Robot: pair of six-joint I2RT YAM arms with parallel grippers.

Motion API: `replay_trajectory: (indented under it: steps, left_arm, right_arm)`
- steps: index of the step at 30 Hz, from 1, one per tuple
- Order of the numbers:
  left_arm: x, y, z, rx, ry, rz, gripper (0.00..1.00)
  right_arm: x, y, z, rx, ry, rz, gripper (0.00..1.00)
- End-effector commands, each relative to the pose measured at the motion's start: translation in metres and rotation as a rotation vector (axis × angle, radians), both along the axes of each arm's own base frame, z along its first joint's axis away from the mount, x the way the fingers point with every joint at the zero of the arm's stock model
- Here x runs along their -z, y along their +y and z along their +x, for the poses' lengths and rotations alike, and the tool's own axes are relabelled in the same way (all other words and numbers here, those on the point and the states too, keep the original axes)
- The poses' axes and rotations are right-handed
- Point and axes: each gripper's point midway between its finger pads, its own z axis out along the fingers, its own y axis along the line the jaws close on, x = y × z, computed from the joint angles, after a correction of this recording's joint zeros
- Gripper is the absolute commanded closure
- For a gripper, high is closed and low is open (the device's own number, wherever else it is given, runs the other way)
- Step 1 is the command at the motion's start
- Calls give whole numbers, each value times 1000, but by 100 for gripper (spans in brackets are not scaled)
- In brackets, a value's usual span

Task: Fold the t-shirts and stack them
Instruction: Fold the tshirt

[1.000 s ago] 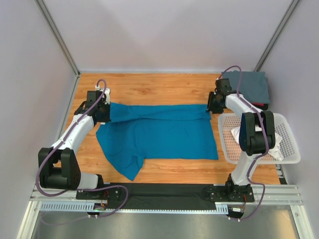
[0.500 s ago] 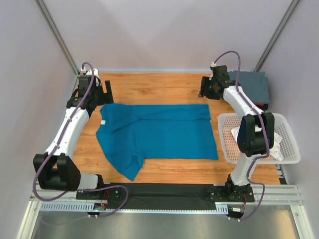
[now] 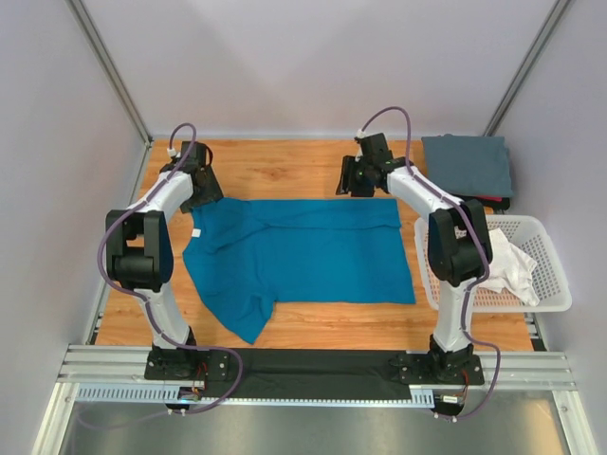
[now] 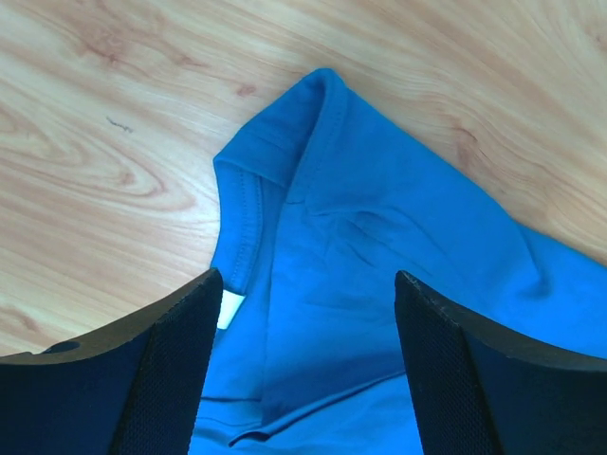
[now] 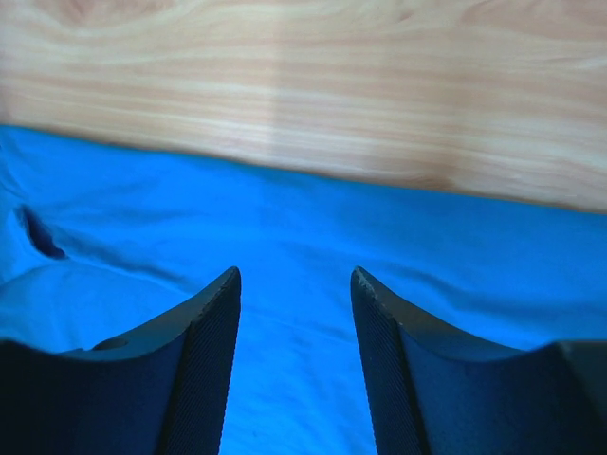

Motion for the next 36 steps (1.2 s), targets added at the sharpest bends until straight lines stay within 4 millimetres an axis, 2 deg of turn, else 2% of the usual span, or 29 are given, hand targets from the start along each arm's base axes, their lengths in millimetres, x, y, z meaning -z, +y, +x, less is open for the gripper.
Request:
replay_trajectory:
  steps: [1,7,12,13,22,26,36]
  left_arm:
    - [-21,14,15,-92,-82,-3,21]
    - [2,17,9,-140,-52,-33,26]
    - [10,17,18,-167,-84,-60,32]
    - [14,23,19,-185,-82,-81,33]
    - [24,22,36,-173,-122,-95,40]
    - [21,20,44,-167,-152,-105,44]
    - [32,21,45,-206,-114,-120,50]
  right_arm:
    - [-7,27,10,-28,-26,48,49]
    - [5,39,11,-52,9,67,50]
    - [15,46,11,-65,37,57,52]
    - [16,47,12,-66,38,56,52]
    - [32,51,10,-66,68,40,55]
    - [40,50,9,-61,85,29,56]
    - [47,44,10,-46,98,2,57]
